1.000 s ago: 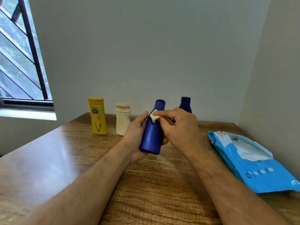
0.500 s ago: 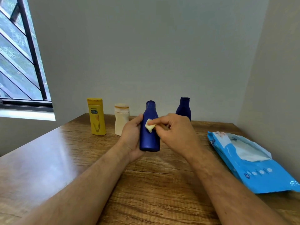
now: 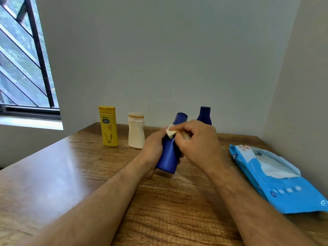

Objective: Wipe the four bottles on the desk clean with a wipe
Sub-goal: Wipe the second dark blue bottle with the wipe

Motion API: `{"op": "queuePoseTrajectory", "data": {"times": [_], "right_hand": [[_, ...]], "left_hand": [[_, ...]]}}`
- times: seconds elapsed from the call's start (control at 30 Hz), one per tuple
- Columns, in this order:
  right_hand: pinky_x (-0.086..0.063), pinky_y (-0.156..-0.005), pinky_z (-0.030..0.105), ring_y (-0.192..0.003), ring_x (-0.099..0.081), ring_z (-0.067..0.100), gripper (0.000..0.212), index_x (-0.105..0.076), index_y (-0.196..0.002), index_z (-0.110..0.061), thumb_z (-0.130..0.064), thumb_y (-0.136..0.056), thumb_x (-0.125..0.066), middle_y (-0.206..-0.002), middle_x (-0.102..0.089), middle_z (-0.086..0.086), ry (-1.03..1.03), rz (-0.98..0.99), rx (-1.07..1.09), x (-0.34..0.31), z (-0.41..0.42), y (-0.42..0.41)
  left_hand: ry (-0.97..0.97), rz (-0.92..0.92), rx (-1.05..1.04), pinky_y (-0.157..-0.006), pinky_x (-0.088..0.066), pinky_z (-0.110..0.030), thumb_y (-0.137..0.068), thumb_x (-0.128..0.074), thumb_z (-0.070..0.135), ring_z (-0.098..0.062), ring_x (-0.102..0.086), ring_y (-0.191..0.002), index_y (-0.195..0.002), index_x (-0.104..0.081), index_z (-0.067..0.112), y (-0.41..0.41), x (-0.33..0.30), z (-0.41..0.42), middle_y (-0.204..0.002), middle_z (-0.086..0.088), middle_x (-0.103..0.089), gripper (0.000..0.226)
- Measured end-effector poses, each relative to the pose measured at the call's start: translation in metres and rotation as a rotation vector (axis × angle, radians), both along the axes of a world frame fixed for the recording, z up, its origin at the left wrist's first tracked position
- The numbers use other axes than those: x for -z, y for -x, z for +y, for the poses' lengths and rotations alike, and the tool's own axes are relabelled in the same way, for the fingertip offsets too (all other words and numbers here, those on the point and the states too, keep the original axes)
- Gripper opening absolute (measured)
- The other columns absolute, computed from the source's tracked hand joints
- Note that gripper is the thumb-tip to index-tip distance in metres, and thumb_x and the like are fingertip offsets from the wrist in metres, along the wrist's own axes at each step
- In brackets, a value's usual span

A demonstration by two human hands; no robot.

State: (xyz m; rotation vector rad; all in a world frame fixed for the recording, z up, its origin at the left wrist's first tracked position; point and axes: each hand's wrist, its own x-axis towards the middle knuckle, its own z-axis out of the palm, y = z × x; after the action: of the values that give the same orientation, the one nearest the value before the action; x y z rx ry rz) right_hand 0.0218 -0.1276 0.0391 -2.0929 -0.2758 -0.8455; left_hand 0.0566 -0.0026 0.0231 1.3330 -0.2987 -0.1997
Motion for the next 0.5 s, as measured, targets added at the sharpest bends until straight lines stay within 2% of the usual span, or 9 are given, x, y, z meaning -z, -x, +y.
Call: {"op": "queuePoseTrajectory", "data": {"times": [0.07,0.1,0.2,0.27,0.37,0.43,0.5], "right_hand": [[-0.052,-0.073,0.015,-0.083,-0.063,0.001,0.022,-0.076,-0.099,-0.033,-0.017,-0.089,-0.064,-0.093,-0.065,-0.014,-0.030,-0.064,0.077,-0.001,-0.003,-0.004],[-0.052,-0.070,0.015,-0.082,-0.063,0.001,0.022,-0.076,-0.100,-0.033,-0.017,-0.090,-0.064,-0.093,-0.065,-0.013,-0.056,-0.066,0.083,-0.001,-0.004,-0.004],[-0.049,-0.060,0.011,-0.071,-0.064,0.002,0.019,-0.078,-0.097,-0.030,-0.015,-0.090,-0.069,-0.089,-0.071,-0.012,-0.090,0.065,-0.087,0.000,-0.003,0.000],[-0.051,-0.060,0.014,-0.067,-0.066,0.005,0.019,-0.080,-0.095,-0.027,-0.012,-0.089,-0.070,-0.082,-0.073,-0.012,0.009,0.195,-0.227,-0.001,0.001,0.004],[-0.051,-0.062,0.014,-0.069,-0.066,0.004,0.022,-0.081,-0.092,-0.026,-0.009,-0.086,-0.069,-0.076,-0.072,-0.014,0.159,0.274,-0.278,0.000,0.005,0.007],[-0.046,-0.058,0.008,-0.063,-0.063,-0.003,0.021,-0.081,-0.093,-0.026,-0.009,-0.086,-0.070,-0.072,-0.071,-0.017,0.091,0.249,-0.268,-0.001,0.005,0.007],[-0.044,-0.055,0.007,-0.060,-0.062,-0.004,0.016,-0.080,-0.096,-0.027,-0.016,-0.089,-0.071,-0.073,-0.072,-0.015,-0.063,0.174,-0.213,-0.002,0.005,0.006]], "left_hand": [[-0.030,-0.010,0.007,-0.059,-0.057,-0.034,-0.107,-0.036,0.041,-0.023,-0.069,-0.063,-0.106,-0.066,0.007,0.003,0.000,-0.001,-0.076,-0.011,-0.074,0.046],[-0.025,-0.006,-0.010,-0.058,-0.057,-0.034,-0.107,-0.035,0.041,-0.023,-0.070,-0.063,-0.105,-0.066,0.007,0.003,0.000,0.000,-0.075,-0.011,-0.074,0.046],[0.102,0.050,-0.096,-0.060,-0.058,-0.033,-0.106,-0.038,0.040,-0.020,-0.070,-0.062,-0.102,-0.066,0.009,-0.002,-0.003,0.003,-0.074,-0.009,-0.075,0.043],[0.201,0.085,-0.136,-0.063,-0.057,-0.033,-0.105,-0.041,0.039,-0.019,-0.069,-0.063,-0.100,-0.067,0.009,-0.006,-0.006,0.007,-0.074,-0.007,-0.075,0.040],[0.245,0.102,-0.179,-0.063,-0.055,-0.032,-0.104,-0.044,0.038,-0.017,-0.068,-0.062,-0.098,-0.066,0.010,-0.008,-0.007,0.010,-0.070,-0.005,-0.073,0.036],[0.219,0.093,-0.176,-0.063,-0.055,-0.033,-0.105,-0.043,0.040,-0.018,-0.068,-0.064,-0.096,-0.067,0.010,-0.009,-0.005,0.009,-0.074,-0.007,-0.073,0.039],[0.145,0.073,-0.148,-0.059,-0.055,-0.032,-0.105,-0.042,0.042,-0.019,-0.068,-0.063,-0.098,-0.069,0.010,-0.008,-0.003,0.008,-0.077,-0.009,-0.073,0.043]]}}
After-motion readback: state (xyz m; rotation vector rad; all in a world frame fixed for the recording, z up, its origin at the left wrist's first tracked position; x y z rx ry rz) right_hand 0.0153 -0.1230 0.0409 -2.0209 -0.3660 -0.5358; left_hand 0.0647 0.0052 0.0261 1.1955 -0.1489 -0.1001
